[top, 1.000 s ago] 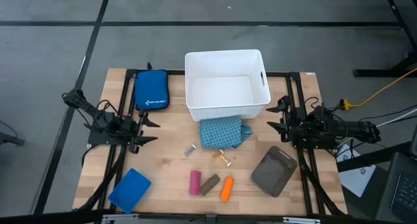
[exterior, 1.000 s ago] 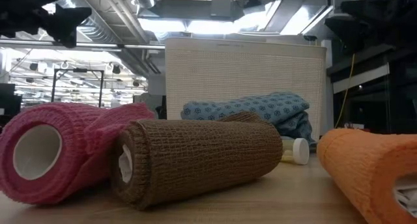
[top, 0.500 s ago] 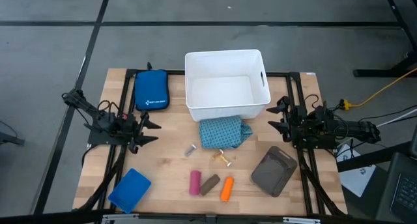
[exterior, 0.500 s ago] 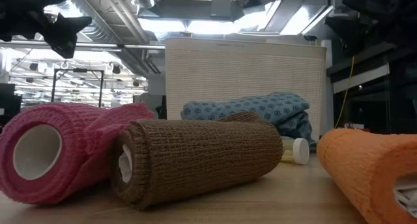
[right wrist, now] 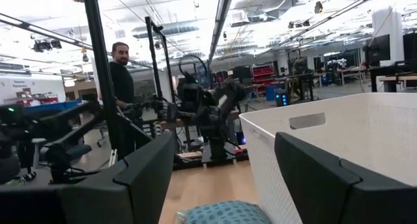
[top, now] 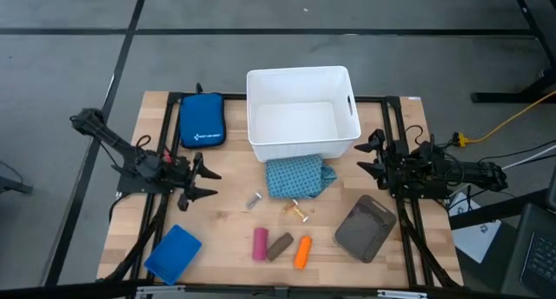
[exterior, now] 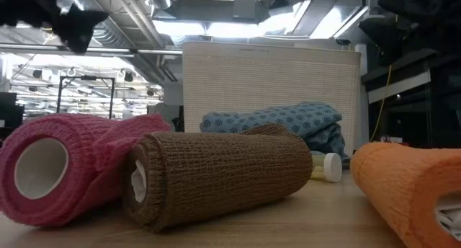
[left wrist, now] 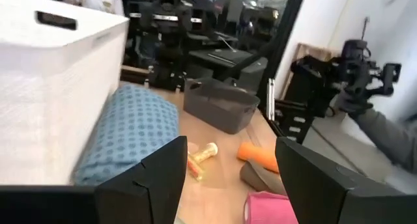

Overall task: Pick & Place Medicine items
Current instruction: Prepare the blue basket

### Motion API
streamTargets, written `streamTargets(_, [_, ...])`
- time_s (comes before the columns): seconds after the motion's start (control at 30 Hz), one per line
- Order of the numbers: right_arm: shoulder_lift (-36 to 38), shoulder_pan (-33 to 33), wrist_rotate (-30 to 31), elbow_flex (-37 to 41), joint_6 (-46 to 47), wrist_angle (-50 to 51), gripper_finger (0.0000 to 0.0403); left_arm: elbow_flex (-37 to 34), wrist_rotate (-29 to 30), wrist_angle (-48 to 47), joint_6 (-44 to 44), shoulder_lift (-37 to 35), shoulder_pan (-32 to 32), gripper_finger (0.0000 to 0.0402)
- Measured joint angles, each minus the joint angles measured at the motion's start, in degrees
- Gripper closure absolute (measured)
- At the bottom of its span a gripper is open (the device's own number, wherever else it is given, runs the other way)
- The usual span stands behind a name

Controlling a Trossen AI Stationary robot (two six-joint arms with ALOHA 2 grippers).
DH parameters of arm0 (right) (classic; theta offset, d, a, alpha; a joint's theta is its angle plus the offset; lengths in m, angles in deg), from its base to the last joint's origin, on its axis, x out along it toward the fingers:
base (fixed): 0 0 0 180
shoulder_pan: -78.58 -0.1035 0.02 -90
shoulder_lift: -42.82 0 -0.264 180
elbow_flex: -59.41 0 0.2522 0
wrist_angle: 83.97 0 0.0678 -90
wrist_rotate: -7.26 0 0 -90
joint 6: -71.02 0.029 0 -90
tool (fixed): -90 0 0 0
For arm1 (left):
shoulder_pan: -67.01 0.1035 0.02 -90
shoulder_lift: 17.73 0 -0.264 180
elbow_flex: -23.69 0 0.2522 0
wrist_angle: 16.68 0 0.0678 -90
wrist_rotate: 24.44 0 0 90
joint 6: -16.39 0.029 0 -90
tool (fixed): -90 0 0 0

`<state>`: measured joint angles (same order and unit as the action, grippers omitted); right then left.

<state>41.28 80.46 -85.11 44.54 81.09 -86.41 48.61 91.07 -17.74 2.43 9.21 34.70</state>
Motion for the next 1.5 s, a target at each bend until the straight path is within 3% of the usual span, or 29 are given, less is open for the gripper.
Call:
streamTargets(0.37, [0.00,0.00,0.00,0.00,-0.02,0.89,0.0136,15.84,-1.22,-8.58,-1.54,29.05,0.41,0.0171])
streamTargets(0.67, [0.00,-0.01,0.00,0.00,-0.02,0.81,0.0136,25.03,-1.78,-15.04,-10.02,40.21,6.35,0.0167])
streamTargets(0.77, [0.00,-0.01,0.00,0.00,-0.02,0.82,0.0136,26.43,-6.20,-20.93,-10.91,41.46,6.57,0.0167])
streamTargets(0.97, [0.00,0.00,0.00,0.00,-0.11,0.82,0.0136,29.51,-25.04,-23.26,-12.24,41.32,3.47,0.0174])
streamTargets(1.07, [0.00,0.00,0.01,0.00,-0.46,0.83,0.0136,31.12,-30.84,-23.21,-12.47,41.28,0.48,0.0200])
streamTargets(1.2, [0.00,0.00,0.00,0.00,-0.46,0.82,0.0136,32.01,-33.71,-23.18,-15.84,41.28,-3.47,0.0260])
streamTargets(1.4, [0.00,0.01,0.01,0.00,-0.46,0.83,0.0136,32.03,-34.10,-28.13,-30.44,41.32,-9.63,0.0362])
streamTargets(1.5, [0.00,-0.01,0.00,0.00,-0.46,0.82,0.0136,32.01,-34.09,-30.22,-39.04,41.32,-13.11,0.0394])
